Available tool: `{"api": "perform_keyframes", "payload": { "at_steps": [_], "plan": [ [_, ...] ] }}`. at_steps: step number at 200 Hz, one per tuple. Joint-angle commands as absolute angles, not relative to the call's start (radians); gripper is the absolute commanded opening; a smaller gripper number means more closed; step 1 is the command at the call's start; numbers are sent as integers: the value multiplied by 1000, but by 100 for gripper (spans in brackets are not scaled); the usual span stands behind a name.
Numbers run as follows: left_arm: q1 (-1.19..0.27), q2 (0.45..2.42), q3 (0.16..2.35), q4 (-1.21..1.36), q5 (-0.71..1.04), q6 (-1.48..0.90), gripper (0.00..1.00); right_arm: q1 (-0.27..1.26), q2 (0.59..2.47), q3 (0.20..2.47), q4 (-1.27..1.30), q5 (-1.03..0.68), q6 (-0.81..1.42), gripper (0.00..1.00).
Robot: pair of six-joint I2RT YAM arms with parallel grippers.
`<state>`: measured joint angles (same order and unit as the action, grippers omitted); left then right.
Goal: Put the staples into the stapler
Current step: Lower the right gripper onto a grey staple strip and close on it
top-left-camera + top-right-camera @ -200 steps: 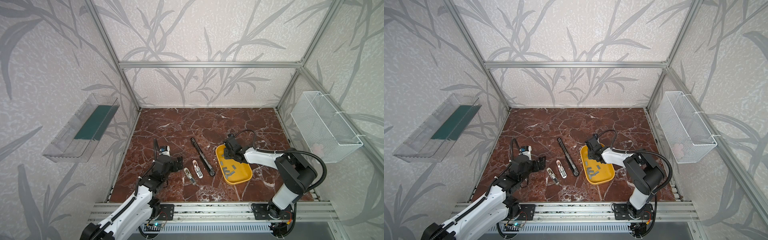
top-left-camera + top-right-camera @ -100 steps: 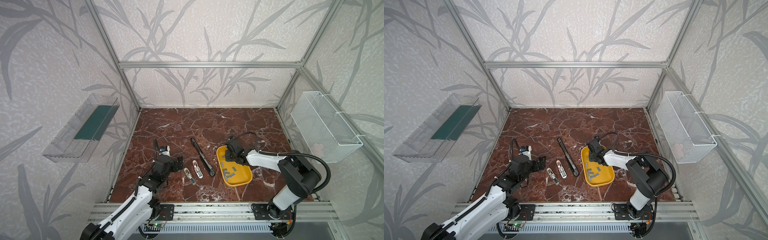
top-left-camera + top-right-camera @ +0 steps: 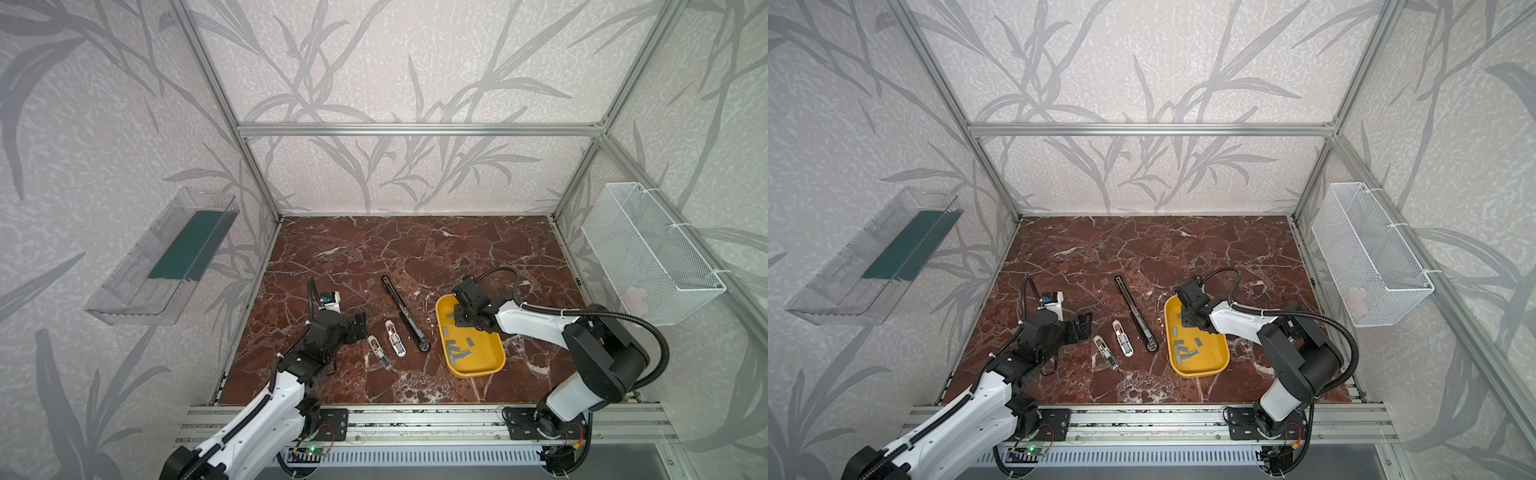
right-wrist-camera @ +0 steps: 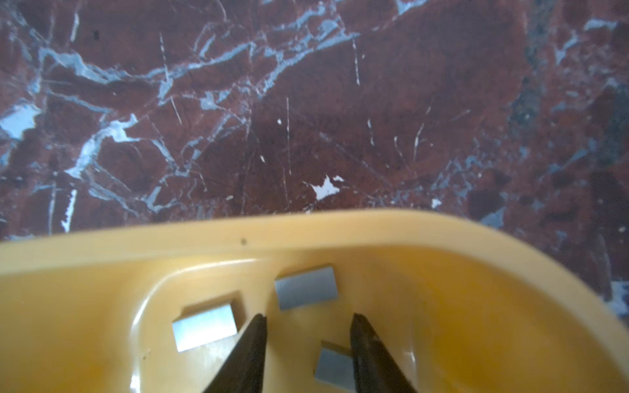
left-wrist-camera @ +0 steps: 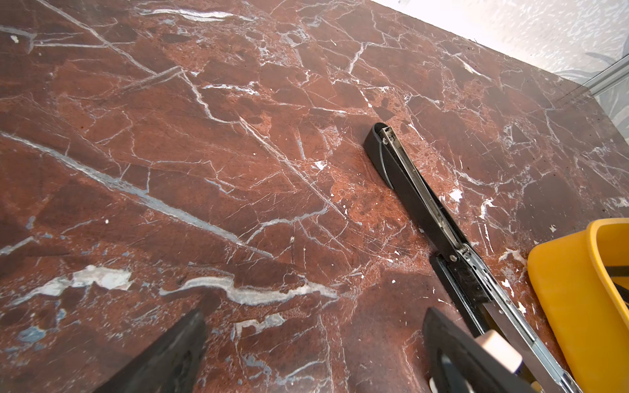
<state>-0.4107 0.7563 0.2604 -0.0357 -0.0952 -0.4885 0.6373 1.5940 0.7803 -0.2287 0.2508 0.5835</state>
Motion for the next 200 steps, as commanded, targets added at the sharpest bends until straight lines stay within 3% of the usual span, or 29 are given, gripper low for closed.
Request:
{"api": "perform_keyframes", "payload": {
  "at_steps": [1,55,158,200],
  "plan": [
    [-414,747,283,-22,-104,-480,99,647,1545,763,-306,231,620,40],
    [-415,742,282,-22,-104,-479,99,649,1509,767,-329,197,618,37],
    [-416,742,280,-21,-104,-478,99,660,1563,766,-323,186,585,41],
    [-417,741,281,-20,-105,-478,99,679,1559,769,-325,159,593,36]
  ]
}}
